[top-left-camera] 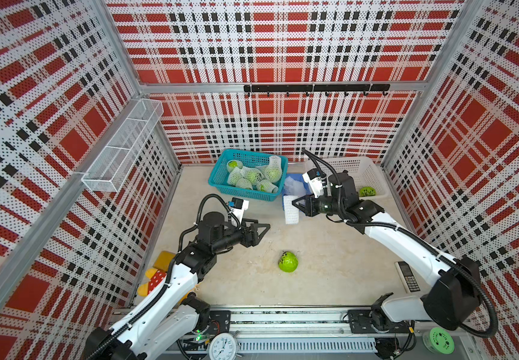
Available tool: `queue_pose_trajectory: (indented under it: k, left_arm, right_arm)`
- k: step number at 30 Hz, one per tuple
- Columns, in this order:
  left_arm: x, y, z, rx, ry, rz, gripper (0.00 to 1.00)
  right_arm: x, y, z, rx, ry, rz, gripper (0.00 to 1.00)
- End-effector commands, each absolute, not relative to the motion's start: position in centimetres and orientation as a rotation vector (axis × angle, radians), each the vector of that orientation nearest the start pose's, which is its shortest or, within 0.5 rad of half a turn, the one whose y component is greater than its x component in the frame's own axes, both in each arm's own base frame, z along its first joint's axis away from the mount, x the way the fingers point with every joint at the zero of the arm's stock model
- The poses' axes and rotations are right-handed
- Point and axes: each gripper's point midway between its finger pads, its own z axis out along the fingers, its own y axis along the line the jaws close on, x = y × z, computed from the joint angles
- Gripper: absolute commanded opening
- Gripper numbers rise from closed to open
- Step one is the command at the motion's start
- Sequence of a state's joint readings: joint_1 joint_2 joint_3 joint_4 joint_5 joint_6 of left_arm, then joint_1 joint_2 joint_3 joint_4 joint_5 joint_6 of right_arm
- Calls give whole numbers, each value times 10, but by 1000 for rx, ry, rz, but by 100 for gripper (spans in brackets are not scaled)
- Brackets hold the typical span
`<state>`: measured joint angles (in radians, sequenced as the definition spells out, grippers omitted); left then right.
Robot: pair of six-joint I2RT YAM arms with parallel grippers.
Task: Sleeve custard apples in foam nets
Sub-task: Pick up the foam net from the storage box.
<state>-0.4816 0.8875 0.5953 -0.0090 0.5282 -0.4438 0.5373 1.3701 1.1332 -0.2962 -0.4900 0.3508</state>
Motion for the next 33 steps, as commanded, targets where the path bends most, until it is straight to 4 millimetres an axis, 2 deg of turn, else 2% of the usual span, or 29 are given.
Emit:
queue_pose_trajectory:
  k: [1, 8, 14, 19, 27, 33]
  left_arm:
    - [220, -245, 259, 526, 1839, -1257, 59]
    - [209, -269, 240, 523, 1869, -1376, 52]
    - [203, -286, 226, 509, 1909, -1399, 46]
    - [197, -297, 219, 521, 1937, -1410, 36]
    - [197, -300, 208, 502, 1969, -1375, 30]
    - [205, -298, 206, 465, 1972, -1331, 34]
  right_arm:
    - [295, 286, 270, -573, 2079, 1126, 16]
    - [269, 280, 254, -628, 2023, 1092, 16]
    - [259, 283, 246, -614, 2007, 1034, 15]
    - [255, 282, 245, -587, 1990, 1018, 15]
    - [250, 276, 249, -567, 1967, 1016, 15]
    - [244, 278, 248, -585, 1971, 1025, 15]
